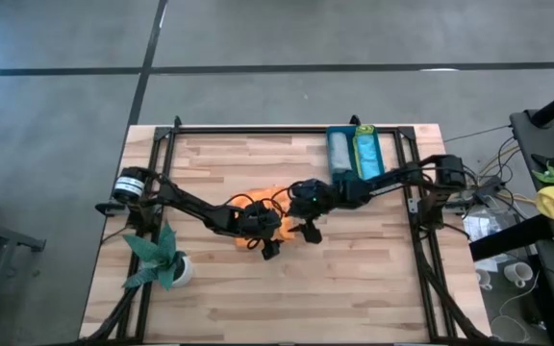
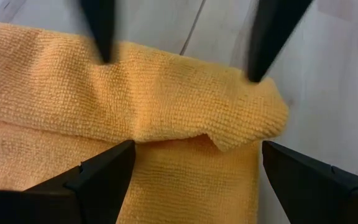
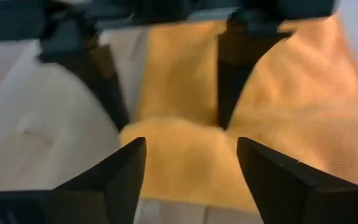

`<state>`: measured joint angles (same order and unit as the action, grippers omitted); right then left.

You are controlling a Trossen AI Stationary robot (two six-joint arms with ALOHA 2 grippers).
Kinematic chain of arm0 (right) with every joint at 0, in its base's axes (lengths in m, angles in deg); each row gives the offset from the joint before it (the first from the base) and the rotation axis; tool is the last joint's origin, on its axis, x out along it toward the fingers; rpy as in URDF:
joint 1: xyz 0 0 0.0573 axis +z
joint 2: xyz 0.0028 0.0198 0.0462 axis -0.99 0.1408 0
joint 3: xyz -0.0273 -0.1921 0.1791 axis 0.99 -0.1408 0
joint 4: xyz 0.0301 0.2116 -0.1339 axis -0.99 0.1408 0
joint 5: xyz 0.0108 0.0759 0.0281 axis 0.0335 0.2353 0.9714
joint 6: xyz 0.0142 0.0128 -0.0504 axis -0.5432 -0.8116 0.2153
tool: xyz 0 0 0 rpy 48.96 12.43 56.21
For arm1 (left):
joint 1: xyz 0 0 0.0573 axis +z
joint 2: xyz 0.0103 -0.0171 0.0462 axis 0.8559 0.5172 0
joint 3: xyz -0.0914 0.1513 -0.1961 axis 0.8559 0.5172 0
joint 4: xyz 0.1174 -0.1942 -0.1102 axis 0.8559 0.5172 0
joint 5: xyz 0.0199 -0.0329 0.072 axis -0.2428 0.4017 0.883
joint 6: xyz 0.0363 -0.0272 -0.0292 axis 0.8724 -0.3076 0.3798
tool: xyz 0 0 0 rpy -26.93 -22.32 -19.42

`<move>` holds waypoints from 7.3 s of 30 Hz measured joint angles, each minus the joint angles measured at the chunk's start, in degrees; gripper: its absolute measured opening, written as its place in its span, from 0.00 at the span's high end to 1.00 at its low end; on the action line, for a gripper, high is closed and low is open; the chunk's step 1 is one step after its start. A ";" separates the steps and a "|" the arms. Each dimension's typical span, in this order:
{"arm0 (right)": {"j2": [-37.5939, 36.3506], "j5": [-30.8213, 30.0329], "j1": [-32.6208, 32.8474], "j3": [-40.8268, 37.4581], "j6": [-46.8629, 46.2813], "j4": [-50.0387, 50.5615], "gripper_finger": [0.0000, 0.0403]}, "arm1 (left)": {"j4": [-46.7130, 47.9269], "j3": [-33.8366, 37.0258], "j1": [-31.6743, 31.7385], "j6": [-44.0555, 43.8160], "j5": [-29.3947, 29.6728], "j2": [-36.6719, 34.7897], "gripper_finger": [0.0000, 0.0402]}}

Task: Roll microfiber towels into tight, uniform cylinder then place into a basket
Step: Roll the orange towel

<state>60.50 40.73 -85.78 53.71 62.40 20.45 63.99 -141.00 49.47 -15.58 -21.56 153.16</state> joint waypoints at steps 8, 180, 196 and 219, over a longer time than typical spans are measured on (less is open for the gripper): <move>5.46 -0.43 0.50 3.59 -1.23 -0.29 0.32 | 0.01 0.00 0.00 0.06 -0.24 0.00 0.16; 16.75 -1.74 -2.89 26.41 2.98 21.70 0.34 | 19.29 8.33 8.11 8.06 -5.91 -15.66 0.12; 16.82 -2.14 -2.97 24.76 4.71 22.66 0.32 | -8.91 11.74 10.56 21.52 -0.60 -9.43 0.12; 16.77 -1.59 -2.23 24.07 4.13 20.85 0.33 | -37.03 26.62 12.31 19.79 1.06 -11.40 0.12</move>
<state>77.28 39.14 -88.01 77.78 66.53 41.31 26.96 -114.38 61.78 4.21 -20.49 141.76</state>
